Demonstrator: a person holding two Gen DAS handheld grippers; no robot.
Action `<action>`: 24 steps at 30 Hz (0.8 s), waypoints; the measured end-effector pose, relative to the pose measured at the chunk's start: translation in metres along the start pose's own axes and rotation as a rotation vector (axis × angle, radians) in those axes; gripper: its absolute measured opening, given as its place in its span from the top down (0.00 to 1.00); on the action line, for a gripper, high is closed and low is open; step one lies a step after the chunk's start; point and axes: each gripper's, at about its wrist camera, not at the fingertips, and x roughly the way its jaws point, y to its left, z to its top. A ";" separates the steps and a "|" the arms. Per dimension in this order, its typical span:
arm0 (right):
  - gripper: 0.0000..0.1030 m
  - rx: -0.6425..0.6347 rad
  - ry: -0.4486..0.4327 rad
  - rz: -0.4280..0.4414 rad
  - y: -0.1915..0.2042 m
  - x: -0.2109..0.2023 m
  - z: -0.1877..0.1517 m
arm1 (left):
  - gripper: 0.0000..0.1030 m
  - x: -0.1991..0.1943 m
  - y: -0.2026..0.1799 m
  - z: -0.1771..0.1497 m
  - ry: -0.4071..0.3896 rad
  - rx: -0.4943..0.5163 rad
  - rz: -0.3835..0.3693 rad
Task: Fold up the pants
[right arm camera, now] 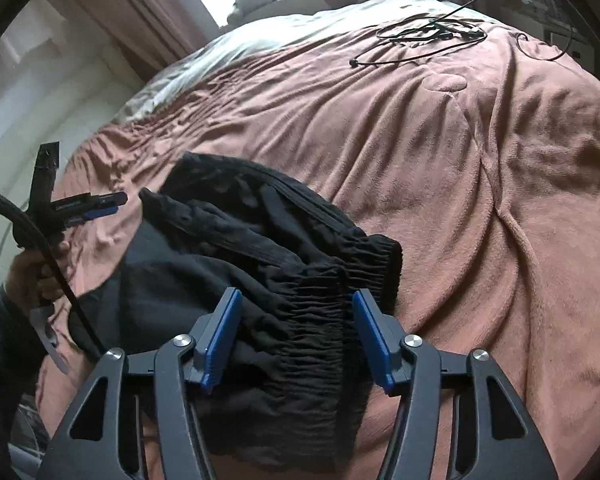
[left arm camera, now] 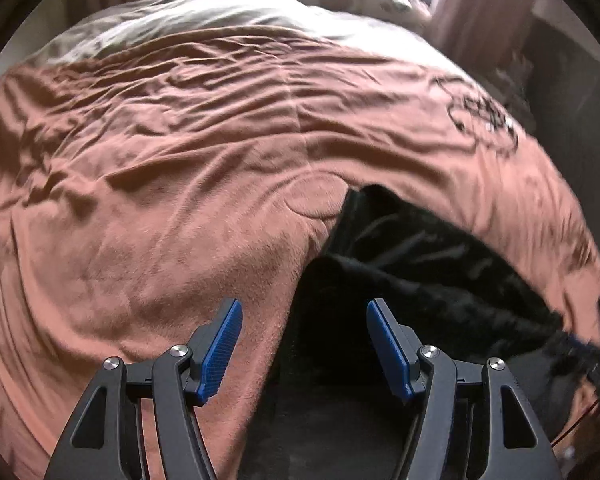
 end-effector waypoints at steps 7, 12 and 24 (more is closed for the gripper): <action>0.51 -0.119 0.050 -0.050 0.009 0.013 0.015 | 0.35 0.026 -0.021 -0.002 0.020 0.190 0.066; 0.51 -0.101 0.083 -0.056 0.005 0.019 0.012 | 0.35 0.039 -0.031 0.001 0.007 0.274 0.078; 0.90 -0.124 0.055 -0.063 0.008 0.012 0.008 | 0.61 0.055 -0.055 0.007 -0.061 0.426 0.107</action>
